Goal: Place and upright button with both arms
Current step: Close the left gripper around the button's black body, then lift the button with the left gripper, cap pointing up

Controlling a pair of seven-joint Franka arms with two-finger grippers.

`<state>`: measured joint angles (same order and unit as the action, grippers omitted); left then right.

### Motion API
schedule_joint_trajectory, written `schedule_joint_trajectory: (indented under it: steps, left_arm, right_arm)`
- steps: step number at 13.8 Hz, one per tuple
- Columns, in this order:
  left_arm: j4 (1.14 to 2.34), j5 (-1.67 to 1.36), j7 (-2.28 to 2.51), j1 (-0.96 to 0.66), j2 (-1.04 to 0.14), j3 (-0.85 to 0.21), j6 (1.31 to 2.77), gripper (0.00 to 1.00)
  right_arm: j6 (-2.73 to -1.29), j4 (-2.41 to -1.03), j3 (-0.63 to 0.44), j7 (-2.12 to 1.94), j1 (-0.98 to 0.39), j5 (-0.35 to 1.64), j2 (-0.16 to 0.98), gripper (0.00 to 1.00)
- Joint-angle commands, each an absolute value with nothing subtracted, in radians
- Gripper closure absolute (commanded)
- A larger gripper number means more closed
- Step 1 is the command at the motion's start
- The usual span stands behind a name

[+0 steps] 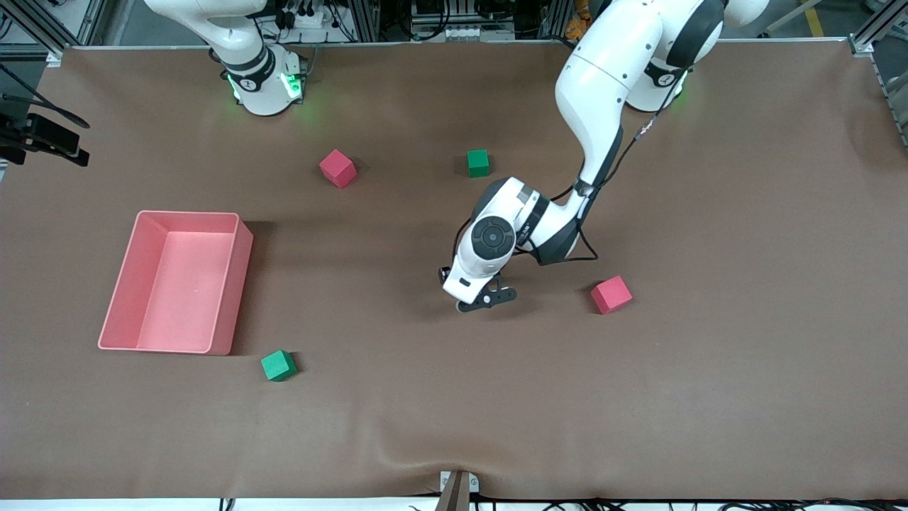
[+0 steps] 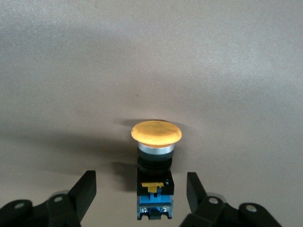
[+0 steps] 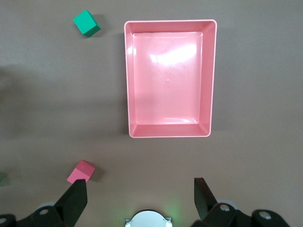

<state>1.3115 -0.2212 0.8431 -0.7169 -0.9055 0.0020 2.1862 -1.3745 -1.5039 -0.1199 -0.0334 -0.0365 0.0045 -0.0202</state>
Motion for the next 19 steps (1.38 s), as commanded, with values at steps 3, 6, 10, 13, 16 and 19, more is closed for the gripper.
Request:
schedule_joint_trajectory:
  steps: [3, 6, 10, 13, 16, 19]
  left_arm:
    - [1.290, -0.233, 0.831, -0.721, -0.919, 0.005, 2.191, 0.22]
    - [1.290, -0.233, 0.818, -0.721, -0.925, 0.005, 2.191, 0.29]
    - [1.290, -0.233, 0.808, -0.721, -0.923, 0.005, 2.191, 0.40]
    - [1.287, -0.235, 0.810, -0.718, -0.914, 0.003, 2.192, 0.75]
    - [1.285, -0.235, 0.815, -0.713, -0.904, 0.003, 2.191, 0.98]
    - [1.285, -0.233, 0.854, -0.719, -0.873, 0.017, 2.191, 1.00]
  right_arm:
    - [-1.387, -1.522, -0.115, -0.011, -0.043, 0.011, -0.044, 0.00]
    - [-1.382, -1.525, -0.115, -0.011, -0.048, 0.009, -0.040, 0.00]
    - [-1.379, -1.525, -0.114, -0.011, -0.046, 0.011, -0.040, 0.00]
    - [-1.376, -1.525, -0.114, -0.011, -0.045, 0.011, -0.040, 0.00]
    - [-1.376, -1.526, -0.114, -0.011, -0.049, 0.011, -0.038, 0.00]
    - [-1.376, -1.528, -0.114, -0.011, -0.052, 0.009, -0.038, 0.00]
